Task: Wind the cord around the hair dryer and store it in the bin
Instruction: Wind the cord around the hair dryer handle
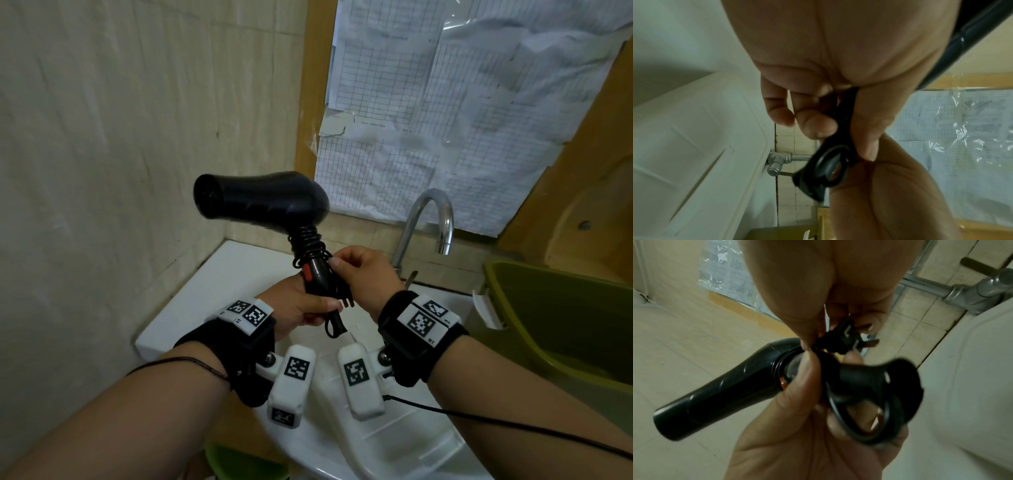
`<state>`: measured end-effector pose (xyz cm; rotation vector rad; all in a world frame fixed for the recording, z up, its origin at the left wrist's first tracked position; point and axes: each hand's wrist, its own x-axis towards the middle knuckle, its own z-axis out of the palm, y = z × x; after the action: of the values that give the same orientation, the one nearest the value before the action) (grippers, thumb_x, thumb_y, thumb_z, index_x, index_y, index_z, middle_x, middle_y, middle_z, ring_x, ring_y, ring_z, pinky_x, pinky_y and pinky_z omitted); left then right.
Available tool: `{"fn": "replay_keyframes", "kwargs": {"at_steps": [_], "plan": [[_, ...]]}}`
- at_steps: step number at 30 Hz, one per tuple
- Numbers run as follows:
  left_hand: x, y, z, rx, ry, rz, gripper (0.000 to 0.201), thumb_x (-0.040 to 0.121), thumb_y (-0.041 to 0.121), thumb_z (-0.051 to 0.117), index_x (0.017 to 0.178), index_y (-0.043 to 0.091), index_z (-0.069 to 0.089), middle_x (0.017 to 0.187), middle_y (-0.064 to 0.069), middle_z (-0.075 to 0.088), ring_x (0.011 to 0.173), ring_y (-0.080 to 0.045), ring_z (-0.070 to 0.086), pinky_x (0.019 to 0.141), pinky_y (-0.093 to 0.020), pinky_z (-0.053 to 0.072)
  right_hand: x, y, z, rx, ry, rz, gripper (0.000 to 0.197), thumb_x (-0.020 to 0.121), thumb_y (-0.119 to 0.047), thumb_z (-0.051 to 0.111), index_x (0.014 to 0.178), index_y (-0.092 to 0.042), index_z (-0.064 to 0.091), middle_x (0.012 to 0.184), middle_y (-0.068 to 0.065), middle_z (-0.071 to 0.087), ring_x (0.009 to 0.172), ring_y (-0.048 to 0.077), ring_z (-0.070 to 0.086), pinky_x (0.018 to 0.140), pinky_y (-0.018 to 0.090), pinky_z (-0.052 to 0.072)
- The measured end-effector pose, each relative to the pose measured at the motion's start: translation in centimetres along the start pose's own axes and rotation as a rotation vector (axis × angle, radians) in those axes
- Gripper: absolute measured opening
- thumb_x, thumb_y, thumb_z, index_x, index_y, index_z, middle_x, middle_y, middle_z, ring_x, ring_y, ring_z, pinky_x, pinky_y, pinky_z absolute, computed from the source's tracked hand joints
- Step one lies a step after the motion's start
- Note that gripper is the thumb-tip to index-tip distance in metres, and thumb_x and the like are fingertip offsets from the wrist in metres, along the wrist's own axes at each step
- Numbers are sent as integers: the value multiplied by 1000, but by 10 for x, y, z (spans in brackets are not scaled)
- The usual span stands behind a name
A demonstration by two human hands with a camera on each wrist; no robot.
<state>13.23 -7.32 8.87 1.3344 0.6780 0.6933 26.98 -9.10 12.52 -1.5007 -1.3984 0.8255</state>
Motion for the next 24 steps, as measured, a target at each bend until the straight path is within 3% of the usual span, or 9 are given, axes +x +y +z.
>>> {"fn": "replay_keyframes", "kwargs": {"at_steps": [2,5,7,9,11,14,17,20,24], "plan": [[0,-1,1,25,19,23,37,79,-2,61,109,18,54,76,-4,63,64,-12,59,51,-18,45,-1,4,1,-30,-69,40,15,90,-21,53,80,-24,63,73,0,63,63,17,57,60,32,50],[0,0,2,59,6,63,37,71,8,63,103,24,55,68,-2,64,64,-21,54,47,-19,42,-4,8,1,-63,-145,60,19,91,-21,50,80,-28,63,70,7,64,59,21,55,57,32,46],[1,-2,3,81,9,45,36,71,13,63,104,26,55,68,0,65,70,-27,53,54,-24,40,-4,8,-3,-26,-151,108,16,90,-18,52,81,-22,64,78,15,65,64,27,56,59,34,47],[2,-4,3,99,36,2,48,69,16,65,115,23,52,75,-1,62,74,-25,51,57,-26,39,-3,9,-7,50,-188,185,11,88,-14,55,86,-11,66,82,16,63,66,26,55,56,32,46],[3,-5,1,128,66,-16,59,66,18,66,122,16,47,80,-1,56,69,-16,50,57,-24,40,-4,9,-9,75,-232,233,8,86,-10,57,85,-7,65,74,11,60,59,21,53,52,28,44],[4,-3,-2,162,85,-2,47,62,16,68,107,17,55,85,1,59,78,-14,53,64,-26,40,-5,8,-9,59,-213,242,14,80,-4,57,68,-9,60,62,8,52,50,19,46,50,27,39],[5,-5,-1,51,90,10,35,61,9,67,92,23,61,83,3,63,81,-15,55,68,-27,40,-3,5,-8,-24,-177,219,19,77,-8,55,59,-12,55,55,7,48,43,17,43,47,26,37],[2,-9,0,-19,103,0,33,61,7,65,91,23,62,74,9,66,75,-11,58,68,-26,43,-2,-1,-6,-162,-201,180,17,78,-13,52,61,-13,54,54,8,48,43,18,43,45,27,37],[1,-10,4,-72,115,12,32,61,2,63,90,15,62,74,2,64,74,-14,59,68,-26,48,-2,-5,-8,-334,-246,153,11,81,-16,51,71,-12,53,56,7,50,44,18,45,44,26,39]]}}
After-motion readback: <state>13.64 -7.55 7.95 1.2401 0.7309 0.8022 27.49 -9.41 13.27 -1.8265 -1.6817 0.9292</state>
